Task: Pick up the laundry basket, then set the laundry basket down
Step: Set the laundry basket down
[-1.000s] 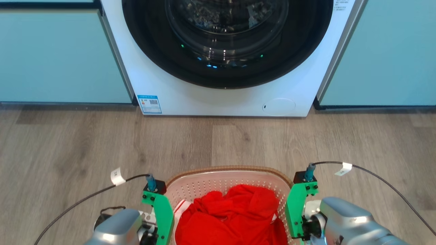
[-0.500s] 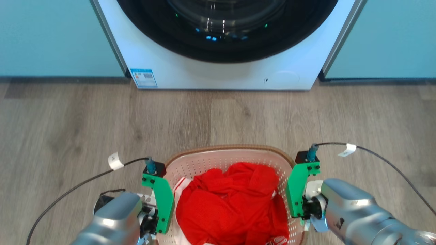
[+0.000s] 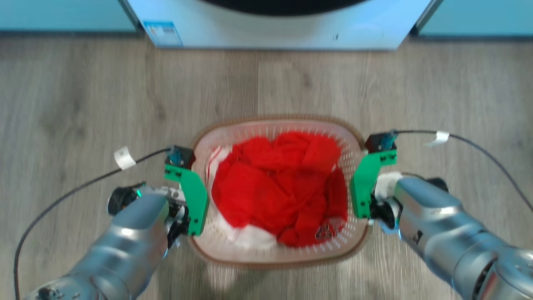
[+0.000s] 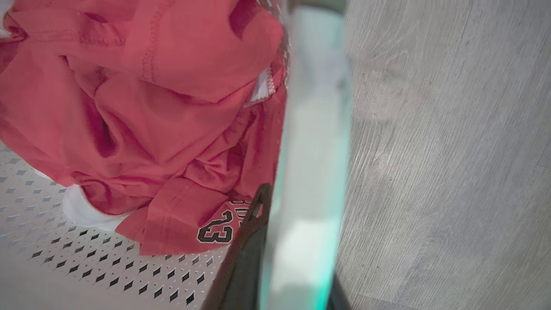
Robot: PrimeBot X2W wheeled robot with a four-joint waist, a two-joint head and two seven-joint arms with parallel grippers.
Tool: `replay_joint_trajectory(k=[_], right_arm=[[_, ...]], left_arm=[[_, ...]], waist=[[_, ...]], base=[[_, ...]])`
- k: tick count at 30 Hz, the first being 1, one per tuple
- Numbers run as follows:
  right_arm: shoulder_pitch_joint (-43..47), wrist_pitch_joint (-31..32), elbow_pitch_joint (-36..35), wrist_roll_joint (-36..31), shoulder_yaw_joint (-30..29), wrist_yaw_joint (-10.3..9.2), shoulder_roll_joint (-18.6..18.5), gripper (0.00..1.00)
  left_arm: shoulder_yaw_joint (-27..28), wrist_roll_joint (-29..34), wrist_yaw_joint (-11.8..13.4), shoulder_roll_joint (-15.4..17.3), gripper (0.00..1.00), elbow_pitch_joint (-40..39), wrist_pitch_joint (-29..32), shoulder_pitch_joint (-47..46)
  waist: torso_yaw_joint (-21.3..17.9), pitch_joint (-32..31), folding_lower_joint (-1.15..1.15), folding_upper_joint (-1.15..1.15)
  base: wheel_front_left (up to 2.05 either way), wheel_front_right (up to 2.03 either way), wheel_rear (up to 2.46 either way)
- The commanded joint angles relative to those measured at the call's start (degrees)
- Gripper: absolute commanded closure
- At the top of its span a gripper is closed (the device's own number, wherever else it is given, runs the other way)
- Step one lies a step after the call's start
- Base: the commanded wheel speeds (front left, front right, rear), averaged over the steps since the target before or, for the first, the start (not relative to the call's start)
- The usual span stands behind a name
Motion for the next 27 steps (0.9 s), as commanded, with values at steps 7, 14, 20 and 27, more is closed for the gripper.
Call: replay_joint_trajectory(k=[7,14,20,27], right_arm=[[-4.80,-6.38,0.10,-1.32,-0.41,0.42,0.61,1.00],[-7.38,-10.95,1.32,-2.43,-0.54,0.42,0.87,1.00],[-9.16,-12.93,2.00,-2.11,-1.22,0.42,1.13,1.00],[-10.89,-14.34,2.97,-2.96,-1.18,0.42,1.11,1.00]], left_arm=[[0.17,2.50,0.29,-1.28,1.00,0.68,-7.03,-6.10],[0.53,2.26,0.62,-1.36,1.00,0.12,-10.55,-9.54],[0.49,2.61,0.99,-1.37,1.00,0.36,-12.51,-12.02],[1.03,1.04,0.46,-1.37,1.00,-0.48,-12.34,-14.55]], waist=[[0.63,12.68,-0.01,0.00],[0.74,19.53,-0.01,0.00],[0.65,23.61,-0.01,0.00],[1.28,28.12,-0.01,0.00]], base=[[0.00,0.00,0.00],[0.00,0.00,0.00],[0.00,0.00,0.00],[0.00,0.00,0.00]])
